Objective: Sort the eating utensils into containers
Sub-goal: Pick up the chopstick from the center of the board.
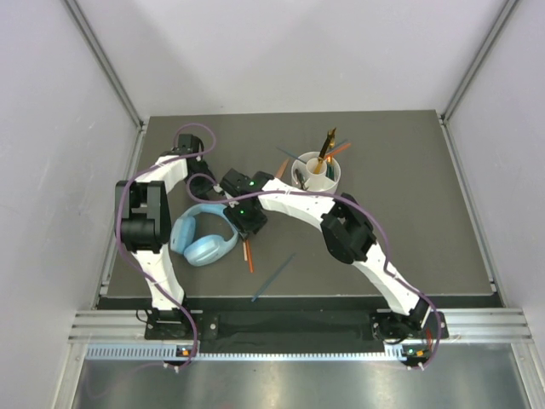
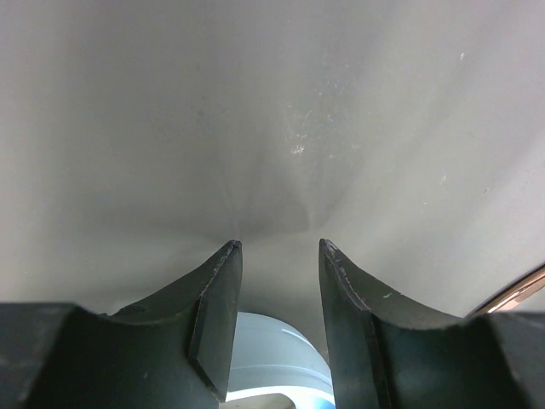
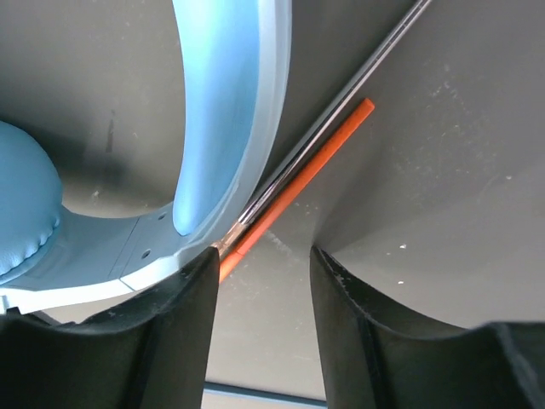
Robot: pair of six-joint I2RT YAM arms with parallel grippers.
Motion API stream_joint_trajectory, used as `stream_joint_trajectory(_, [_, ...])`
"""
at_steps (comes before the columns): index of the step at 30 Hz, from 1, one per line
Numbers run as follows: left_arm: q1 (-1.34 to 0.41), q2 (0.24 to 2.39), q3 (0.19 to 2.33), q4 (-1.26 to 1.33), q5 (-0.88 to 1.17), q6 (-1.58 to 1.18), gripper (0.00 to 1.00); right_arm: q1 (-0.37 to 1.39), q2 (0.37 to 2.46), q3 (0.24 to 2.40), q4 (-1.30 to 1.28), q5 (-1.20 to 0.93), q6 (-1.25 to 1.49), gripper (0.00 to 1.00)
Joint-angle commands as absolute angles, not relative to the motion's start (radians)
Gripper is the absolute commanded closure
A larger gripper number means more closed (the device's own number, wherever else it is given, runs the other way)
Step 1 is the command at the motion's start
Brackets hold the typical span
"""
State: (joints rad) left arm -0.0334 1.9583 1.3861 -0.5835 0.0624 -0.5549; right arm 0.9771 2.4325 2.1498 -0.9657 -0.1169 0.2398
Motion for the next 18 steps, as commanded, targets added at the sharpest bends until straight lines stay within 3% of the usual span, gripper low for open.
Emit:
stream_joint_trajectory(1, [-0.028,1.894,1.381,-0.558,0.064,-0.548,0.54,1.008,2.482,2.181,-0.979,-0.094,0.241,0.55])
stream_joint_trajectory(16, [-0.028,1.89,1.379,-0.552,0.074,-0.549,0.54,1.019,2.514,2.121,-1.055,0.035,0.236,0.64])
stream_joint_trajectory(18, [-0.028,1.887,1.378,-0.554,0.074,-0.549,0.54,1.023,2.519,2.131,-1.061,0.046,0.242,0.7])
